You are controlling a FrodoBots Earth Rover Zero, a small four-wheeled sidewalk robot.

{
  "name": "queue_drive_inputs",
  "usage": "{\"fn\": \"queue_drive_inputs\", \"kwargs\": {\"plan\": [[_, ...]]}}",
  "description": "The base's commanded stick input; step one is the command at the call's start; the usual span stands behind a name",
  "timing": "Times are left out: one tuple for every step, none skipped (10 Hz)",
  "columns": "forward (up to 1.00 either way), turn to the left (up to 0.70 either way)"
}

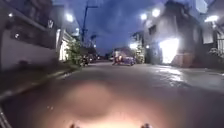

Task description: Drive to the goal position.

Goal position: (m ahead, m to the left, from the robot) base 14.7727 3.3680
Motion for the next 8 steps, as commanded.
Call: {"fn": "queue_drive_inputs", "kwargs": {"plan": [[0.5,0.0],[0.5,0.0],[0.5,0.0],[0.5,0.0],[0.5,0.0],[0.5,0.0],[0.5,0.0],[0.5,0.0]]}}
